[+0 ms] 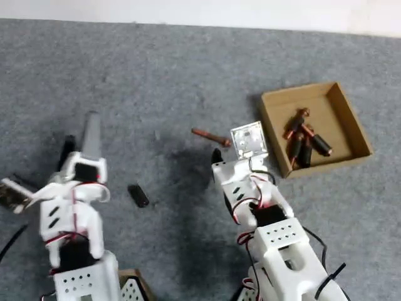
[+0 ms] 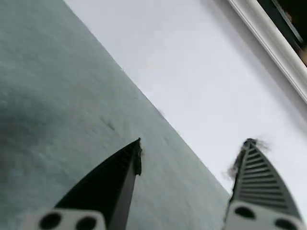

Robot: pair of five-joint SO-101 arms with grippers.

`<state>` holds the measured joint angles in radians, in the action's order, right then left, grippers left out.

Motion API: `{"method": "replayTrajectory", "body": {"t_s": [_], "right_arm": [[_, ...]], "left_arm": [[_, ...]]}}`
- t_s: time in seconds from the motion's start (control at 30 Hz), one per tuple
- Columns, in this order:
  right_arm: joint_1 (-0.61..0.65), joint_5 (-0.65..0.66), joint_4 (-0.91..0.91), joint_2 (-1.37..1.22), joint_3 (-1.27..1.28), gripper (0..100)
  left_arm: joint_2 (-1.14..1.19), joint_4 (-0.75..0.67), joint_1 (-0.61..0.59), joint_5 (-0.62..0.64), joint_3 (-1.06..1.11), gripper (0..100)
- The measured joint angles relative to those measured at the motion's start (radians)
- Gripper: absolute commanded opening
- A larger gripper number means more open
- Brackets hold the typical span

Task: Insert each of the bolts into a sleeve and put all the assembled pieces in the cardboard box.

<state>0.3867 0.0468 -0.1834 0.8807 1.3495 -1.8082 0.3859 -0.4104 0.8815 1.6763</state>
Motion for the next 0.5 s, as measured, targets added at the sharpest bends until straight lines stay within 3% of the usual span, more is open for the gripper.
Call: {"method": "replayTrajectory", "body": {"t_s": [0.3, 0.5], "right_arm": [[0.0, 0.002, 0.0, 0.0, 0.0, 15.9], [0.005, 0.002, 0.0, 0.0, 0.0, 15.9]], "left_arm": [[0.0, 0.144, -0.477, -0.003, 0.0, 30], [0.0, 0.308, -0.661, -0.21, 0.0, 30]]}}
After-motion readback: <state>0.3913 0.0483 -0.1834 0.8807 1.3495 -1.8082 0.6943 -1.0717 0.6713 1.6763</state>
